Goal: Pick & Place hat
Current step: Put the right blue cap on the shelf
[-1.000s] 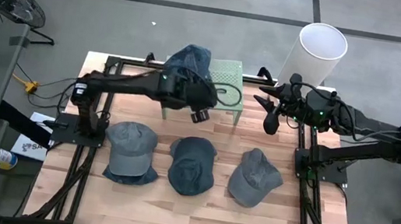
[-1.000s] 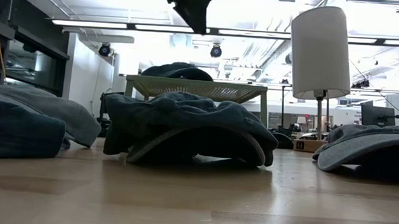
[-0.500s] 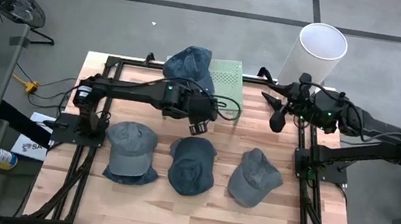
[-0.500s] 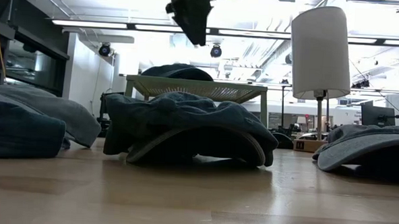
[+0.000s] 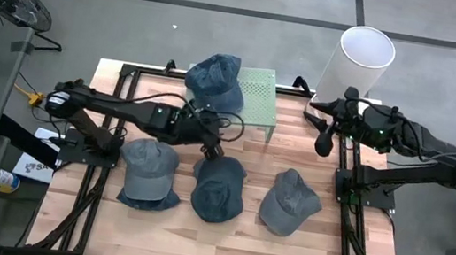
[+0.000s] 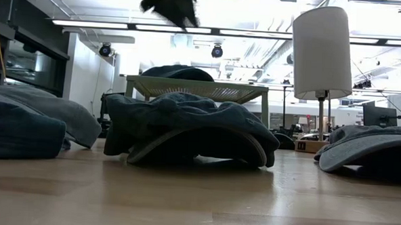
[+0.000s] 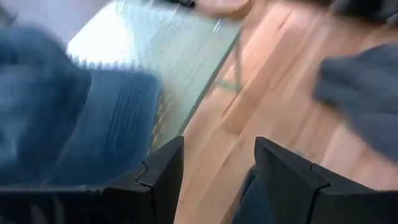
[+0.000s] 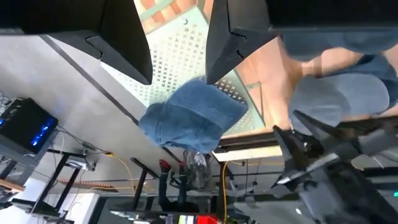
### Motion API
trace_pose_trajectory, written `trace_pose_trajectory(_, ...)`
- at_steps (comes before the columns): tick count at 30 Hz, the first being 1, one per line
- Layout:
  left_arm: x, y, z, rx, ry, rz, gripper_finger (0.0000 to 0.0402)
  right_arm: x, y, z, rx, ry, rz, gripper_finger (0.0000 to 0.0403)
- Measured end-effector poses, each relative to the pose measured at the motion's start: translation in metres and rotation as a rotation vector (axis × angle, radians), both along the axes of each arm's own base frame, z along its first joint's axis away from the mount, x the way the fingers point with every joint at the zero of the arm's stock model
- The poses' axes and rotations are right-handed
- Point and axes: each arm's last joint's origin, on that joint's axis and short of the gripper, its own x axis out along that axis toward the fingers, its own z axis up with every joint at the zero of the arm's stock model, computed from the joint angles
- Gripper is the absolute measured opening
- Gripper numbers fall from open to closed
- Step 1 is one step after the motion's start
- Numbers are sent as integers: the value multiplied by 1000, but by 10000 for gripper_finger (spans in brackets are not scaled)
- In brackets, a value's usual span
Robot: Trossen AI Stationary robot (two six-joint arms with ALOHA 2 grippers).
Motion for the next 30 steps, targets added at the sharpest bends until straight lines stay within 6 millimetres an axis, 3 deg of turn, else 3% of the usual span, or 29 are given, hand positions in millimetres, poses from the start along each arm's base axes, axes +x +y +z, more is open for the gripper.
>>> trace_pose_trajectory(3,2,2,-15,1,-18,40,191,0,0,-1,6,14,15,142)
trace_pose_trajectory(7,14,2,-19,99,-31,34,191,0,1,-2,11,24,33,142)
trace_pose_trajectory(18,31,4,-40,431,223,-67,191,0,1,-4,13,42,35,142)
trace_pose_trajectory(30,41,9,-59,490,320,-53,191,0,1,-4,-2,54,38,142)
